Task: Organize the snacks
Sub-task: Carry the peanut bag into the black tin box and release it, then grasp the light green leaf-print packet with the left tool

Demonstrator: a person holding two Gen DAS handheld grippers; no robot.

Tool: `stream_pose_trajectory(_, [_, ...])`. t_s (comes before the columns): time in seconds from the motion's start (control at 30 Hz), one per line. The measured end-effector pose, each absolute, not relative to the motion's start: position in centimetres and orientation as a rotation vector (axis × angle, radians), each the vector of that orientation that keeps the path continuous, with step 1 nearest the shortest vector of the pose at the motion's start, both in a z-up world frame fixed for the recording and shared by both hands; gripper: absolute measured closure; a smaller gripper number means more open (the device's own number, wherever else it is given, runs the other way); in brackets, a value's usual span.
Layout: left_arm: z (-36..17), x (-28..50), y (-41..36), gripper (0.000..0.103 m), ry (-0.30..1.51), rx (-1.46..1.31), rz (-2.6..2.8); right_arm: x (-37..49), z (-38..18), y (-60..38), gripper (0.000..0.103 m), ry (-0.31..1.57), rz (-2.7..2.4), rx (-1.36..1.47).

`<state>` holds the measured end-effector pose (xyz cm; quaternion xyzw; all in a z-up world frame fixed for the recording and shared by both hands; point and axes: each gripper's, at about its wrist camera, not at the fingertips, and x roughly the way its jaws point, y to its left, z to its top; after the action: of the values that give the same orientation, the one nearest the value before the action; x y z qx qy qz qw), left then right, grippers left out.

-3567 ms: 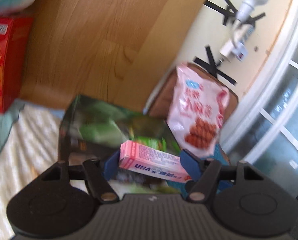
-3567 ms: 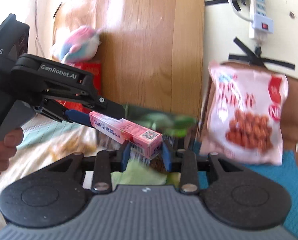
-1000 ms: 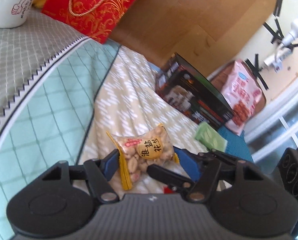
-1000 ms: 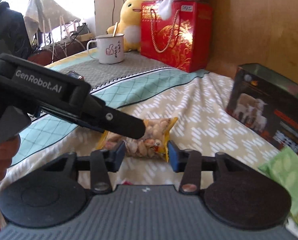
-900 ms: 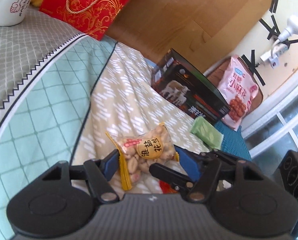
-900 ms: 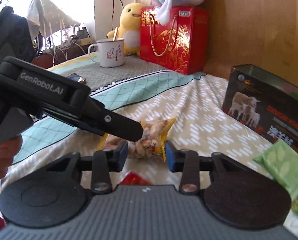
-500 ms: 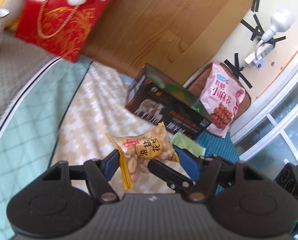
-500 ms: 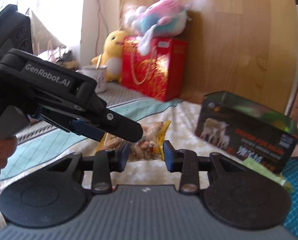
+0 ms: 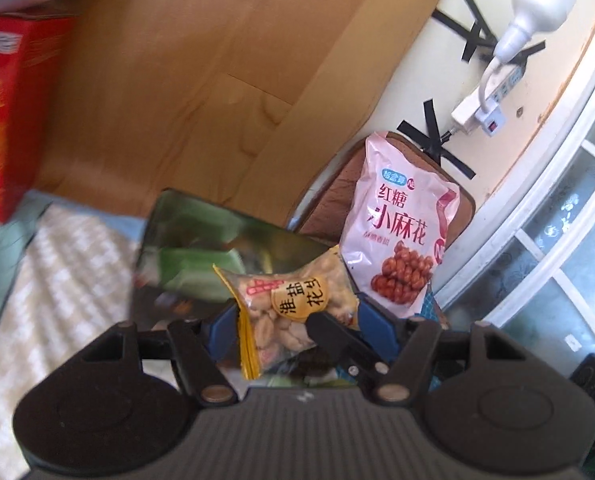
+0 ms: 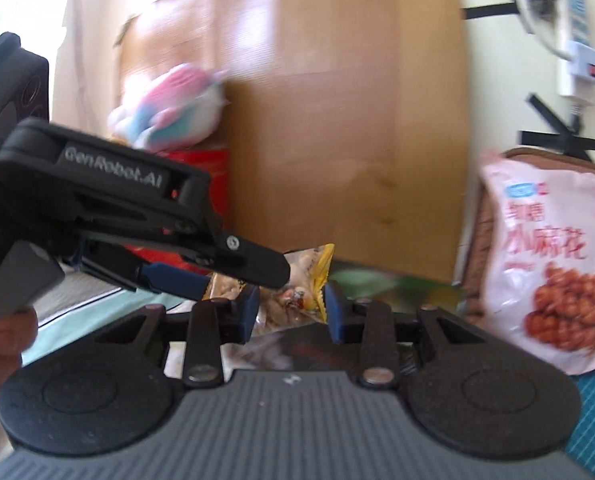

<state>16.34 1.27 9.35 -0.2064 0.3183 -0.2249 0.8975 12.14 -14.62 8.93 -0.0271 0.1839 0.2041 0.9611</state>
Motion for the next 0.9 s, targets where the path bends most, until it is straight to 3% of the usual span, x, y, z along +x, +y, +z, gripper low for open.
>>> stream_pose_trajectory(0.2, [8.8,20.0,-1.5,0.038,0.675,-0.402,-0.460,14.6,7.4,-16.9,0.064,0.368,0.325,-0.013])
stream_pose_trajectory(0.27, [8.5,20.6,-2.1,0.038,0.675,-0.388,-0.453,14.6,7.1,-17.4,0.060,0.364,0.315,-0.016])
stream_pose_trajectory(0.37, [8.0,21.2,-2.6,0.031,0.672,-0.386,-0.425,15.0,6.4,-18.0,0.041,0.382,0.301,-0.019])
stream_pose_trajectory(0.5, [8.0,20.4,-2.1,0.024,0.664,-0.413,-0.411,14.9,6.9,-19.4,0.038,0.358,0.269,0.035])
stream_pose_trajectory(0.57, [8.4,19.3,-1.3,0.022,0.647,-0.443,-0.417,14.7,7.2,-20.4,0.022,0.352,0.295,0.086])
stream_pose_trajectory(0.73, [9.5,15.4,1.0,0.019,0.593,-0.453,-0.402,14.1,8.4,-22.1,0.022,0.334,0.271,0.161])
stream_pose_trajectory(0.9, [7.0,13.9,2.0,0.020,0.677,-0.457,-0.408,14.2,8.3,-27.4,0.028,0.446,0.217,0.415])
